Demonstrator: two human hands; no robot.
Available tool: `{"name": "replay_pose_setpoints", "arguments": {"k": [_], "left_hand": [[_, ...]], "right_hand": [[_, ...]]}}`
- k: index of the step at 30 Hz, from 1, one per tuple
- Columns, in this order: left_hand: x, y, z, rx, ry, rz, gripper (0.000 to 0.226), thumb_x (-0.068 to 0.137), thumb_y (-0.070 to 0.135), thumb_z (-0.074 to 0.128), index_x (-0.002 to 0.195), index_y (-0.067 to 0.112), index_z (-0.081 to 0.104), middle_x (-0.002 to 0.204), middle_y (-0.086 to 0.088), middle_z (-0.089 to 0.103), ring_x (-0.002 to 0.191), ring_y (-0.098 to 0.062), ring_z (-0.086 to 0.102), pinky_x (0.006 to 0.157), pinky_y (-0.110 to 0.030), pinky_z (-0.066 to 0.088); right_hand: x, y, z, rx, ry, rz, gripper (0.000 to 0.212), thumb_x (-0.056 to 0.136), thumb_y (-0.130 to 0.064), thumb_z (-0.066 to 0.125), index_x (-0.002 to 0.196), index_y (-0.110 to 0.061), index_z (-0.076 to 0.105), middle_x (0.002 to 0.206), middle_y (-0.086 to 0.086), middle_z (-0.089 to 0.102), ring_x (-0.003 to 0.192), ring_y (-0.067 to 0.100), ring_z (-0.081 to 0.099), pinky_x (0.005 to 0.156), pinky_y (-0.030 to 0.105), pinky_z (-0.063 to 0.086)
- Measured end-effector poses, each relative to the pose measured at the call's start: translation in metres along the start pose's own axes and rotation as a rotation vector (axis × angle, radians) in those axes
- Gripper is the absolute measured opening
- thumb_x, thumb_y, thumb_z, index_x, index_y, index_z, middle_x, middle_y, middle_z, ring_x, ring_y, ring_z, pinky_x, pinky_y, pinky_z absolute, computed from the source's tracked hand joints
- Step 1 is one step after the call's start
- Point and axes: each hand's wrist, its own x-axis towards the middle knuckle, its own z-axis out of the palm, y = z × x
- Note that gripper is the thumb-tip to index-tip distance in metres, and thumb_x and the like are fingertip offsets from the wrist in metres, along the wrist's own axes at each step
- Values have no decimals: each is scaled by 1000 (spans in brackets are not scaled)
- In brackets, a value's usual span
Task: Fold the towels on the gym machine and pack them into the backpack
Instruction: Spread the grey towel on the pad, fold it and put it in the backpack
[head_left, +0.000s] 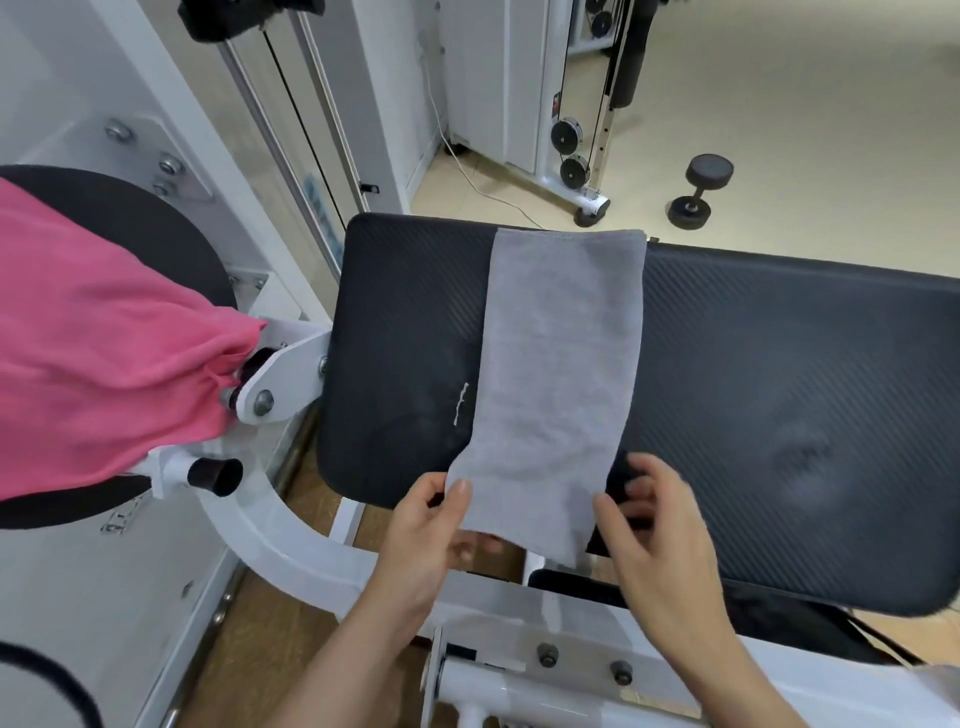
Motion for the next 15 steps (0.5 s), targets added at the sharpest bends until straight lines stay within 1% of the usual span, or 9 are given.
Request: {"name": "replay_pose_setpoints", "arguments": {"k": [2, 3, 5, 7, 8, 10, 12, 14, 15], "left_hand": [[-1, 3, 3, -236, -45, -81, 28, 91, 29, 56, 107, 6, 58, 98, -12, 73, 67, -23, 67, 65, -37, 44], [-3, 4, 5, -309, -57, -114, 26, 91, 26, 56, 106, 6, 59, 98, -13, 73, 65, -21, 65, 61, -32, 44], [-7, 5, 8, -380, -66, -159, 24, 91, 24, 58, 107, 6, 60, 96, -13, 71, 61, -19, 63, 53, -24, 44], [-10, 4, 11, -361, -53, -177, 23, 93, 24, 58, 107, 7, 61, 94, -13, 71, 61, -18, 62, 51, -22, 43], [-12, 4, 11, -319, -33, -179, 21, 94, 24, 58, 108, 8, 61, 92, -12, 72, 60, -18, 62, 52, -23, 43], [-15, 3, 12, -195, 32, -163, 20, 96, 24, 58, 108, 9, 59, 85, -12, 72, 59, -18, 63, 53, -24, 43], [-16, 0, 12, 12, 132, -89, 18, 95, 25, 59, 108, 13, 56, 78, -13, 70, 60, -21, 63, 53, -29, 48], [-16, -6, 8, 309, 253, 89, 20, 93, 27, 61, 109, 19, 53, 78, -10, 63, 68, -20, 60, 58, -30, 51], [-18, -8, 5, 470, 311, 248, 23, 91, 29, 61, 110, 21, 51, 82, -2, 58, 74, -12, 57, 63, -26, 48]], "right_hand": [[-9, 1, 2, 425, -82, 390, 40, 91, -34, 63, 128, -25, 50, 103, -5, 68, 93, 10, 67, 81, 32, 54], [-12, 0, 5, 610, -126, 510, 35, 92, -31, 63, 124, -22, 53, 103, 1, 71, 94, 15, 69, 80, 33, 55], [-15, -4, 9, 812, -212, 607, 30, 91, -28, 63, 119, -19, 57, 109, 6, 72, 98, 20, 70, 80, 37, 56], [-15, -7, 12, 905, -259, 631, 29, 91, -24, 62, 118, -15, 60, 112, 5, 72, 104, 21, 69, 85, 40, 56], [-14, -9, 13, 930, -268, 632, 26, 92, -21, 61, 117, -13, 62, 110, 5, 73, 103, 20, 69, 85, 39, 56], [-13, -13, 14, 922, -261, 616, 20, 94, -15, 58, 114, -13, 63, 107, 5, 74, 97, 20, 71, 76, 34, 57], [-14, -16, 16, 826, -237, 584, 19, 95, -14, 59, 113, -14, 61, 103, 7, 74, 78, 20, 71, 61, 27, 55], [-16, -17, 17, 760, -208, 572, 22, 94, -12, 61, 115, -15, 58, 98, 11, 72, 58, 19, 65, 50, 25, 52], [-16, -18, 17, 740, -204, 571, 24, 93, -11, 62, 115, -17, 56, 96, 13, 72, 53, 19, 63, 48, 26, 52]]}}
